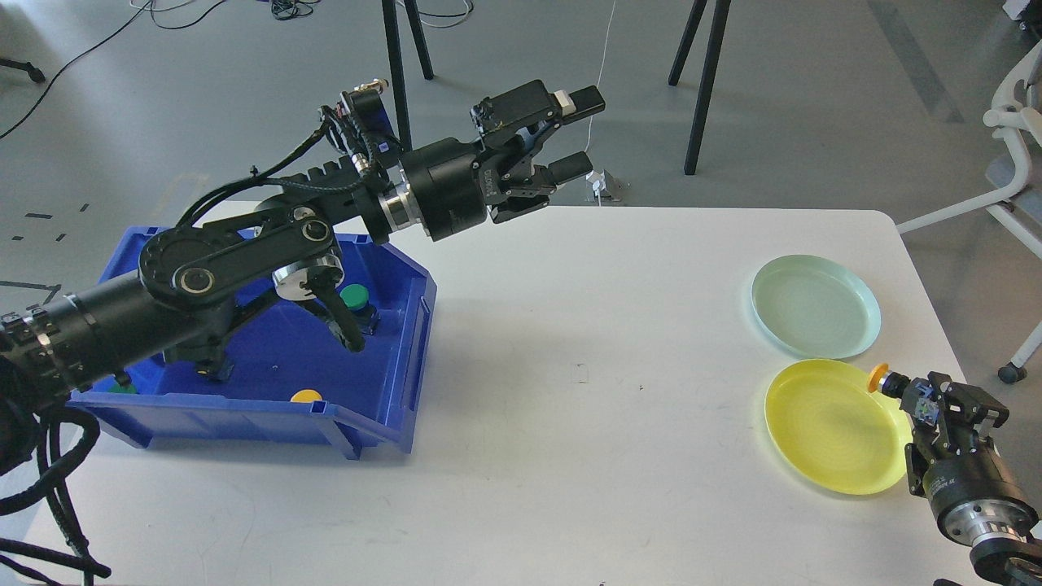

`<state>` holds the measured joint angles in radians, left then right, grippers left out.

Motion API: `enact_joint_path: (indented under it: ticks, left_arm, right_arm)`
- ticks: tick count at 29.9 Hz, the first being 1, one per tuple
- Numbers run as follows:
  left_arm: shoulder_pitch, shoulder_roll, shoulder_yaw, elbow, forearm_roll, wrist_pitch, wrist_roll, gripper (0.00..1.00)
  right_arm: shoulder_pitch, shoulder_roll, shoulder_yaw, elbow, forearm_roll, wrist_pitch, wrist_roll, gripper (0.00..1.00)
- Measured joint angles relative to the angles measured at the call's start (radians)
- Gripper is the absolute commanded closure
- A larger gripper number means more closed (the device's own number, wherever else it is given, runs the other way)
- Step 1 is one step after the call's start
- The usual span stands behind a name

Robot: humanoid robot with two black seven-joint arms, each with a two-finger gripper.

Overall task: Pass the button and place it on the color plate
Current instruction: 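Lower the yellow button onto the yellow plate and release it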

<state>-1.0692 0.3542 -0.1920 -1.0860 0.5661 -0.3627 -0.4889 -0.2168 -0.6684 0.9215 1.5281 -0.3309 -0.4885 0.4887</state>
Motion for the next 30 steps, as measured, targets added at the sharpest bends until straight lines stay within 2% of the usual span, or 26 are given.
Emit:
enact_joint_path:
  ticks: [8, 15, 24, 26, 30]
  left_arm:
    - [0.001, 0.000, 0.000, -0.002, 0.000, 0.001, 0.000, 0.05]
    - [0.002, 0.000, 0.000, -0.002, 0.000, 0.003, 0.000, 0.05]
    - [0.008, -0.001, -0.010, -0.003, -0.001, 0.011, 0.000, 0.05]
    - [0.009, 0.000, -0.020, -0.003, -0.001, 0.018, 0.000, 0.05]
    - [0.010, 0.025, -0.051, -0.016, -0.002, 0.046, 0.000, 0.05]
  right_arm:
    - [0.009, 0.100, -0.001, -0.094, 0.001, 0.000, 0.000, 0.45]
    - [0.013, 0.127, 0.000, -0.121, 0.002, 0.000, 0.000, 0.32]
    - [0.017, 0.129, 0.011, -0.105, 0.006, 0.000, 0.000, 0.13]
    - [0.018, 0.129, 0.016, -0.088, 0.007, 0.000, 0.000, 0.04]
    - [0.027, 0.118, 0.030, -0.017, 0.007, 0.000, 0.000, 0.03]
